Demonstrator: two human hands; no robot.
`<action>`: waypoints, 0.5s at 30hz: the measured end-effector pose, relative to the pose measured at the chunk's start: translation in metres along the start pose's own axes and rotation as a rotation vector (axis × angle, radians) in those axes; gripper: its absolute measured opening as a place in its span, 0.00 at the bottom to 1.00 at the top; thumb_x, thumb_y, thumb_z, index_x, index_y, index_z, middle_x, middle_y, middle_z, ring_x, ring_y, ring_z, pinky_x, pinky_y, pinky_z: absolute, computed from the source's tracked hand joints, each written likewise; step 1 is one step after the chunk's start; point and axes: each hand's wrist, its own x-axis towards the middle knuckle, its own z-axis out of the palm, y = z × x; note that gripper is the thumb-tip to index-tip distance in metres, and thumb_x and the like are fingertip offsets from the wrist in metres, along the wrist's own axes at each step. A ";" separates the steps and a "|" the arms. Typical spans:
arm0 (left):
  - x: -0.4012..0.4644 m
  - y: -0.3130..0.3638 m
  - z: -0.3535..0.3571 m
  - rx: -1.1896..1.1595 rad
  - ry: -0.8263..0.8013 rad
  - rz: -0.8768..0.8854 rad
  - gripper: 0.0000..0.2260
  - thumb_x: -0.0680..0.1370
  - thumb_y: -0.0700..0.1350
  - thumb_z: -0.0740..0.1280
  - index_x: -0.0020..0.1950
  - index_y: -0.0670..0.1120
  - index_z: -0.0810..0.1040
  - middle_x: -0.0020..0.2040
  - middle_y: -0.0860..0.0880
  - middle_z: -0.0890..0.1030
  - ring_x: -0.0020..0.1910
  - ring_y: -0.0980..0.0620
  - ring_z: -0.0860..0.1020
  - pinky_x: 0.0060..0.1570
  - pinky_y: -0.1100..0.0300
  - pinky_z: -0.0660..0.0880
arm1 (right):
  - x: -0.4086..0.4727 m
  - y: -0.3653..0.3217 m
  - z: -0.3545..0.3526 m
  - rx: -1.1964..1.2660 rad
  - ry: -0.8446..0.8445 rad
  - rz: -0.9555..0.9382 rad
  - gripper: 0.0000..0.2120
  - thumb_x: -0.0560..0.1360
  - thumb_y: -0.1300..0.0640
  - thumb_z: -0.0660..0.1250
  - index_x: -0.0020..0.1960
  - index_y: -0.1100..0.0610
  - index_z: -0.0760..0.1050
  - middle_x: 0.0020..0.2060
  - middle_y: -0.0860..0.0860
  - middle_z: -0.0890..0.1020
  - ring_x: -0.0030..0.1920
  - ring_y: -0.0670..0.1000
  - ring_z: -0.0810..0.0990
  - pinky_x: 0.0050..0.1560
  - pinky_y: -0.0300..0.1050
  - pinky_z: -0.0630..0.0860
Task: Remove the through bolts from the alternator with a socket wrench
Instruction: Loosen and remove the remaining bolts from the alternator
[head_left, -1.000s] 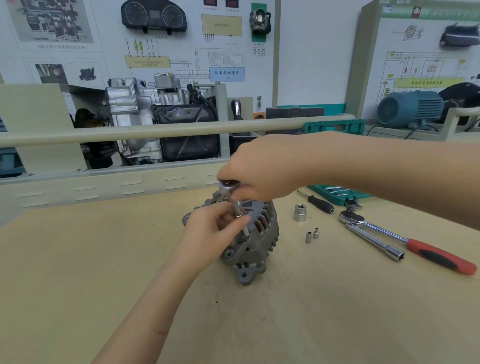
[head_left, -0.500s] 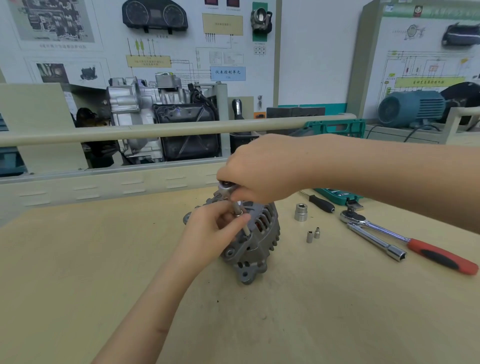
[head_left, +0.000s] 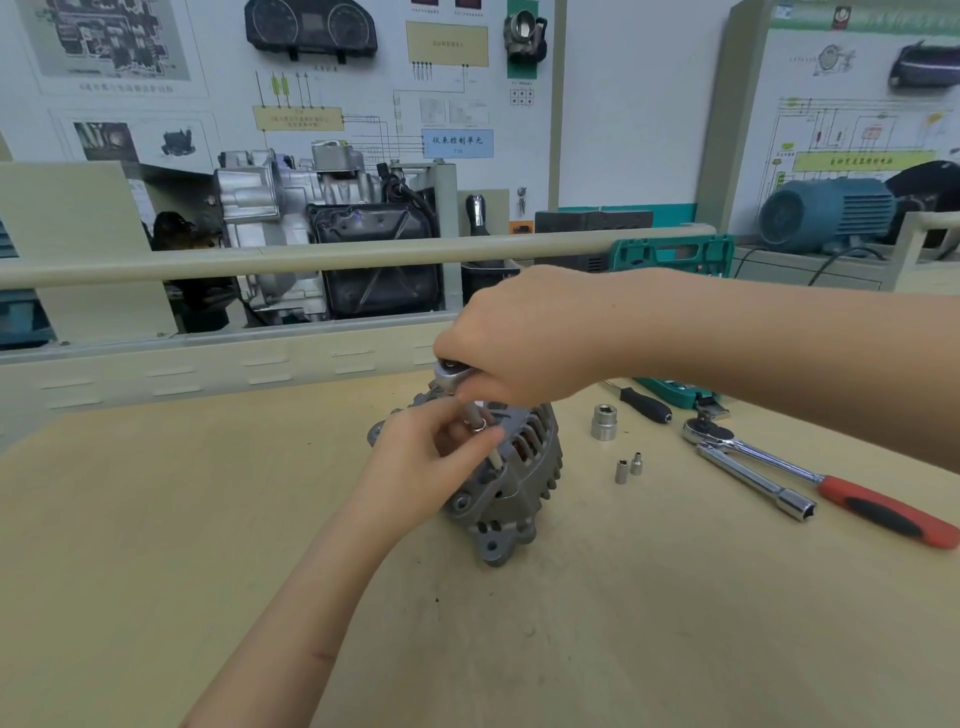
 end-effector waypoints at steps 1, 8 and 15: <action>0.000 0.000 0.000 0.007 0.006 0.005 0.07 0.72 0.46 0.68 0.38 0.43 0.77 0.28 0.46 0.75 0.33 0.43 0.76 0.39 0.47 0.74 | -0.001 0.000 -0.001 0.000 0.002 -0.001 0.10 0.76 0.50 0.58 0.51 0.53 0.74 0.27 0.43 0.62 0.26 0.42 0.58 0.25 0.37 0.52; -0.001 0.000 0.006 0.077 0.094 0.020 0.09 0.70 0.49 0.70 0.37 0.46 0.74 0.26 0.54 0.72 0.27 0.58 0.71 0.30 0.62 0.68 | 0.008 -0.002 0.004 -0.044 0.003 0.052 0.06 0.74 0.52 0.61 0.47 0.53 0.75 0.25 0.43 0.62 0.24 0.43 0.57 0.24 0.40 0.51; -0.001 0.002 -0.003 0.005 -0.018 0.006 0.06 0.72 0.46 0.69 0.40 0.43 0.79 0.31 0.40 0.78 0.35 0.40 0.78 0.42 0.45 0.75 | 0.004 0.002 0.002 -0.021 0.011 0.009 0.10 0.75 0.47 0.59 0.51 0.50 0.75 0.27 0.42 0.64 0.25 0.41 0.59 0.25 0.38 0.52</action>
